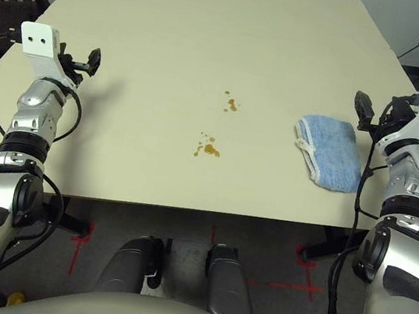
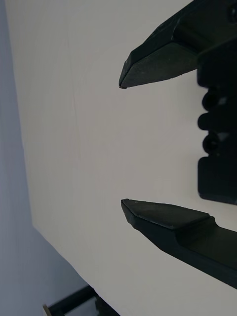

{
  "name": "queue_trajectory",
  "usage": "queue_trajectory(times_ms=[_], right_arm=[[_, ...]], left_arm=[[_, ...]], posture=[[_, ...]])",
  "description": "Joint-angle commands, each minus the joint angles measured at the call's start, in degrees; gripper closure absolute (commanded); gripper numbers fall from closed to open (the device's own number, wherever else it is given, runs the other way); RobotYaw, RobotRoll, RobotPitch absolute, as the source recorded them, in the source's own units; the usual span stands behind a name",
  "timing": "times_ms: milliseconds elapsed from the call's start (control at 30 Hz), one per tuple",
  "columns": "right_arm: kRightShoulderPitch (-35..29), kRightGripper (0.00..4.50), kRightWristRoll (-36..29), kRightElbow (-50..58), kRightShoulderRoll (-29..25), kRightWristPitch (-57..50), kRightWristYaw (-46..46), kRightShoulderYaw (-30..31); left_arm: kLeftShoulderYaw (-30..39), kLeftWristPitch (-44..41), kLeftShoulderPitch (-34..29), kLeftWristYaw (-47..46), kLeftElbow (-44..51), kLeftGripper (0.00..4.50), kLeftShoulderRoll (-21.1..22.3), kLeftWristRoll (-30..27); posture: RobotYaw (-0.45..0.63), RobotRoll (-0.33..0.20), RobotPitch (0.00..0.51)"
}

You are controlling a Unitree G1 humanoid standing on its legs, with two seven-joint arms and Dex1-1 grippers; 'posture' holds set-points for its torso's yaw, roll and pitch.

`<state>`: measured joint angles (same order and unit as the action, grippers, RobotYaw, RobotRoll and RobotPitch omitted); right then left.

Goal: Wipe the water off the table with a rag.

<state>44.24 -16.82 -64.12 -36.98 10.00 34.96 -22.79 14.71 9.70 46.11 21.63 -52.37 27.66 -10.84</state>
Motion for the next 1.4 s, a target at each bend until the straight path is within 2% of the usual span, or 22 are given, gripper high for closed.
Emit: queue_trajectory(times_ms=[33,200,433,600,833,1067,1400], right_arm=[[-0.1,0.04,0.1,0.5,1.0,-0.4,-0.1,0.3],[-0.7,0.04,0.2,1.1,1.2,-0.4,0.2,0.3],[-0.2,0.04,0.1,1.3,0.1,-1.0,0.1,0.1],[0.0,0.04,0.1,1.2,-1.0,-1.7,0.3,0.0],[1.1,0.04,-0.9,1.4,-4.8,-10.3,1.8,-0.4],[-1.1,0.04,-0.3,4.0,-8.9,-23.3,7.8,1.4],[-6.3,0.04,-0.2,10.3,-7.3,-33.3,13.7,4.5]], left_arm=[[-1.2,-2.1,-1.5,8.7,3.2,0.0,1.5,-1.4],[-3.3,-7.4,-4.6,21.4,10.4,0.0,2.2,-4.3],[-8.0,-19.3,-10.2,39.1,23.7,0.0,2.5,-10.4],[-11.8,-22.8,-11.1,45.5,26.2,0.0,2.9,-10.0],[-13.2,-20.4,-9.1,46.3,23.4,0.0,2.0,-8.4],[-13.4,-18.5,-8.2,45.3,21.9,0.0,1.4,-7.5],[-13.1,-16.8,-7.3,44.3,20.3,0.0,1.0,-6.6]], posture=[[-0.08,0.0,0.127],[-0.09,0.0,0.131],[-0.11,0.0,0.136],[-0.12,0.0,0.137],[-0.14,0.0,0.139],[-0.15,0.0,0.135],[-0.14,0.0,0.12]])
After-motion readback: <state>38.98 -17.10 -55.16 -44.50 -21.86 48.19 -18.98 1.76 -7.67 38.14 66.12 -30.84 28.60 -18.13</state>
